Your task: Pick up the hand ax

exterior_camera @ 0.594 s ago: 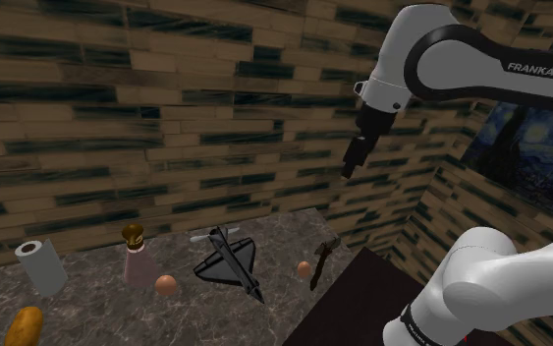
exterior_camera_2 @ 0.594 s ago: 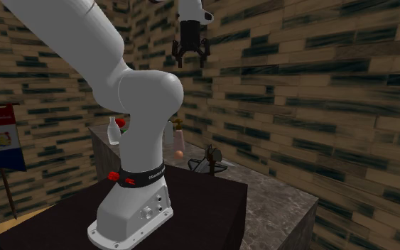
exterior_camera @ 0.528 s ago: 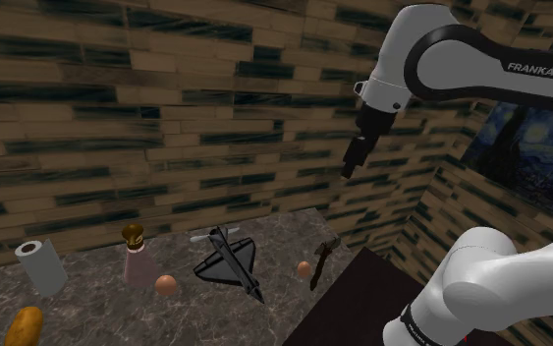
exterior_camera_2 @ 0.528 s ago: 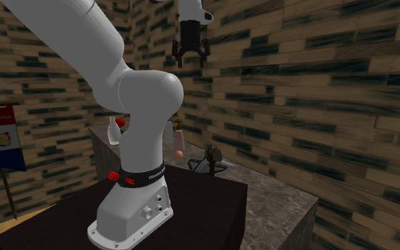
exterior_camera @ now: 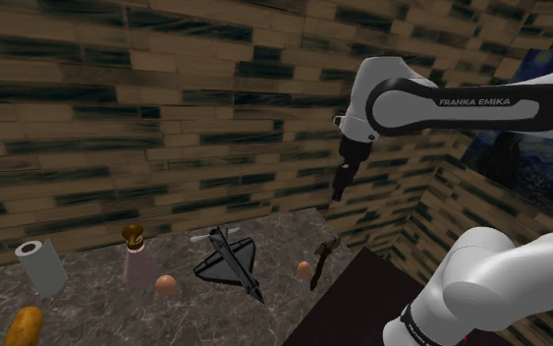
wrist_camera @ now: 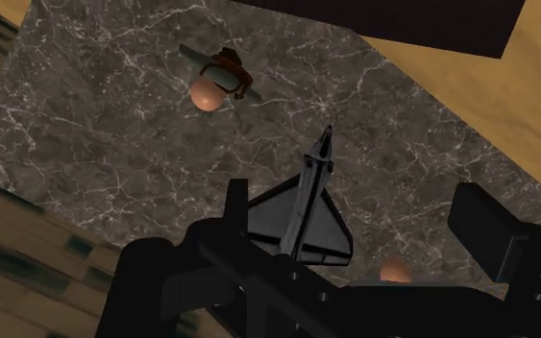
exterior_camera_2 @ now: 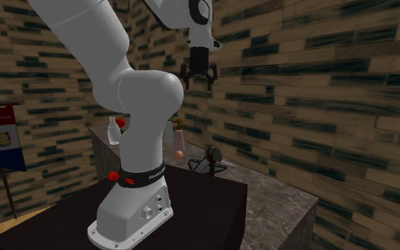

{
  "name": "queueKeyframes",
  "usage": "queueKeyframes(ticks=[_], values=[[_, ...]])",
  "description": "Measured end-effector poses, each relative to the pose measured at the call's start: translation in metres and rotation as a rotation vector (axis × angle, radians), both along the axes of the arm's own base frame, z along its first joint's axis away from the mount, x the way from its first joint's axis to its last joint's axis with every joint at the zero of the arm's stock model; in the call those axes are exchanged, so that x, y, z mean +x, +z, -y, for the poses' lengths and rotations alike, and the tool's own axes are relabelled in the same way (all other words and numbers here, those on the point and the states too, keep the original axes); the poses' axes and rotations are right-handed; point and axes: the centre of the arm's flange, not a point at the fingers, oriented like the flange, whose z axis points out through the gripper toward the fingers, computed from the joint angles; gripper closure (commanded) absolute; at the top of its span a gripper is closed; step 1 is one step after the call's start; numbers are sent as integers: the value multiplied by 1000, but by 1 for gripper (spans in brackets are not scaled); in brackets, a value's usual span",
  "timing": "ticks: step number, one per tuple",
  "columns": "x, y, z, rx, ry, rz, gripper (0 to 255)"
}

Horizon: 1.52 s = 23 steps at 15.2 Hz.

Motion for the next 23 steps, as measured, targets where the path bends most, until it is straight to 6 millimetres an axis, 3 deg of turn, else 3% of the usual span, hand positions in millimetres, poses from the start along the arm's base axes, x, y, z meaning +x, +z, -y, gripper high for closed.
queueKeyframes(ticks=[17, 23], values=[[42, -220, 53, -13, 192, -247, 0], [46, -263, 58, -15, 211, -272, 0]])
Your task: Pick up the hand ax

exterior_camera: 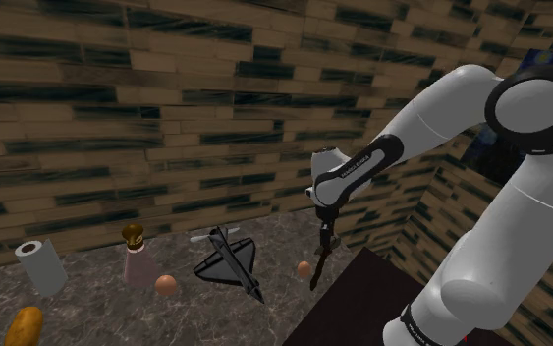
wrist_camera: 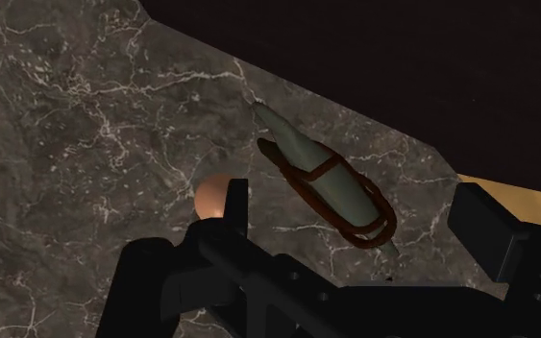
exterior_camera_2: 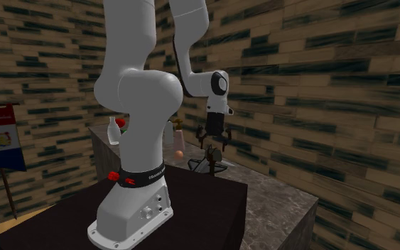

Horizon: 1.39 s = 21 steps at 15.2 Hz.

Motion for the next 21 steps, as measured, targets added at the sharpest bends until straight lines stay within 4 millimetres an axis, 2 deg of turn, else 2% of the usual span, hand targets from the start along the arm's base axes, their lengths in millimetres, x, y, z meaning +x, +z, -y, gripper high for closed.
queueKeyframes(ticks=[3, 4, 14, 21], values=[[-1, -15, 0, 0, 0, 0, 0], [0, -17, 1, 0, 0, 0, 255], [1, -18, 1, 0, 0, 3, 255], [1, 12, 1, 0, 0, 1, 255]])
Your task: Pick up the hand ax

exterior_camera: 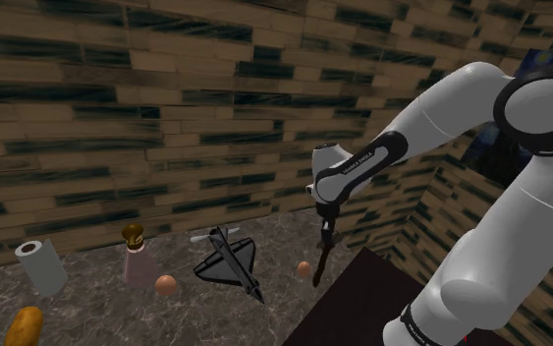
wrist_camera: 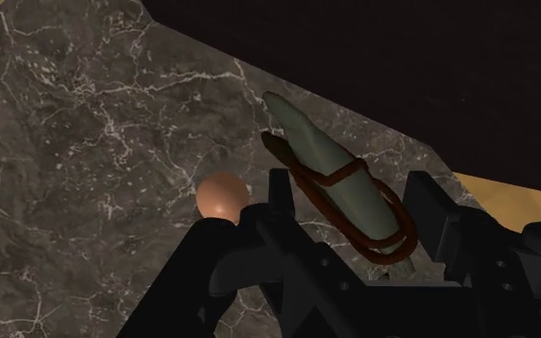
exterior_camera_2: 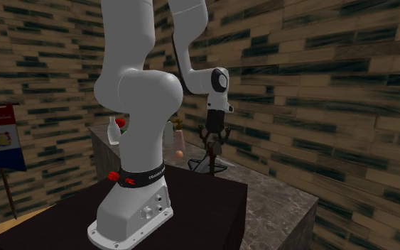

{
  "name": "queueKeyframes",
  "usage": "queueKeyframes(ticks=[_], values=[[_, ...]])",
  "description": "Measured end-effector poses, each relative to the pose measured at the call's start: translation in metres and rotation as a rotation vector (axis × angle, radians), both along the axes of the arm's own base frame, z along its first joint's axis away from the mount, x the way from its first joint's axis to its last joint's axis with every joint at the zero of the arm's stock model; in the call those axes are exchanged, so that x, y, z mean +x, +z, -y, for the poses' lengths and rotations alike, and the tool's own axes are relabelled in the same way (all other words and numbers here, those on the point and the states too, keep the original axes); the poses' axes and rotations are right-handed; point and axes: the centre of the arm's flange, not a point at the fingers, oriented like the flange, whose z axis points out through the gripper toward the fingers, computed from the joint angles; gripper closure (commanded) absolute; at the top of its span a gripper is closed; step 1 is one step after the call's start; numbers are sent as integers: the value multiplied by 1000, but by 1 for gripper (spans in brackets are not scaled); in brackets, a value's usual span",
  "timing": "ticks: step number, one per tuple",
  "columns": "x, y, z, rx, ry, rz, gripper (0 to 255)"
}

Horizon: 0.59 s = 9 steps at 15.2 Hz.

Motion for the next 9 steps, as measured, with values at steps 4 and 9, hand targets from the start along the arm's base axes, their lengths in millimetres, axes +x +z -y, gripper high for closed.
queueKeyframes(ticks=[4, 9], values=[[0, 21, 1, 0, 0, 0, 255], [-1, 45, -1, 0, 0, 0, 255]])
